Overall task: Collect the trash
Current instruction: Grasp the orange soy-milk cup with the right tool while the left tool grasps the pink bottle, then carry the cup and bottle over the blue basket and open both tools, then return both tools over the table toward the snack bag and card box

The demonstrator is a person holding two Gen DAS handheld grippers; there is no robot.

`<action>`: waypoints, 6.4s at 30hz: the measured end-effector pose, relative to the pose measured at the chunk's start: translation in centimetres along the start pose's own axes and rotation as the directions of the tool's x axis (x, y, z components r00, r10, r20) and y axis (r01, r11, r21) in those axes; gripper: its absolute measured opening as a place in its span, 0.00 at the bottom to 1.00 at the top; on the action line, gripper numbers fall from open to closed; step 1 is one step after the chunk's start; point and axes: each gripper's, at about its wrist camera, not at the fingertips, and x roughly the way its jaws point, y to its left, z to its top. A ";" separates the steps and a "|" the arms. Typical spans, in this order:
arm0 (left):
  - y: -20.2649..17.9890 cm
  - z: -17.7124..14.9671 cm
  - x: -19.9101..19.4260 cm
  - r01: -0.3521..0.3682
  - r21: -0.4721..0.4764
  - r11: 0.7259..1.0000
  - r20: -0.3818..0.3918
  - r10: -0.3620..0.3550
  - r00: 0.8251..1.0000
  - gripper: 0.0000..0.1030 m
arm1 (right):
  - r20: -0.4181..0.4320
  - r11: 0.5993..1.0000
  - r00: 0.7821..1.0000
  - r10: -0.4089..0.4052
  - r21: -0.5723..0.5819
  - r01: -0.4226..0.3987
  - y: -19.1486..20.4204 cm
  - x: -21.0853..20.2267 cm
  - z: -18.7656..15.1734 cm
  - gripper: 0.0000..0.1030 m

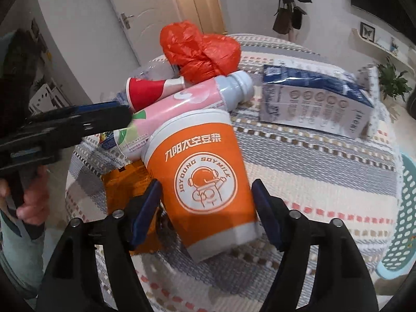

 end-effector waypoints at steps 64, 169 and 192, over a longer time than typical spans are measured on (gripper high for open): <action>-6.6 -3.3 0.5 0.019 0.018 1.000 -0.047 -0.018 0.999 0.34 | 0.239 0.966 0.952 -0.191 0.219 0.138 -9.4 -9.3 -4.7 0.55; -14.6 1.6 -2.6 0.096 0.117 0.989 0.203 -0.118 0.972 0.53 | 0.281 0.927 0.930 -0.236 0.353 0.129 -10.7 -13.8 -5.7 0.38; 8.0 -5.1 -3.5 -0.170 -0.331 0.928 0.053 0.199 0.979 0.61 | 0.059 1.000 0.998 -0.026 0.011 0.025 8.0 -2.1 -7.0 0.86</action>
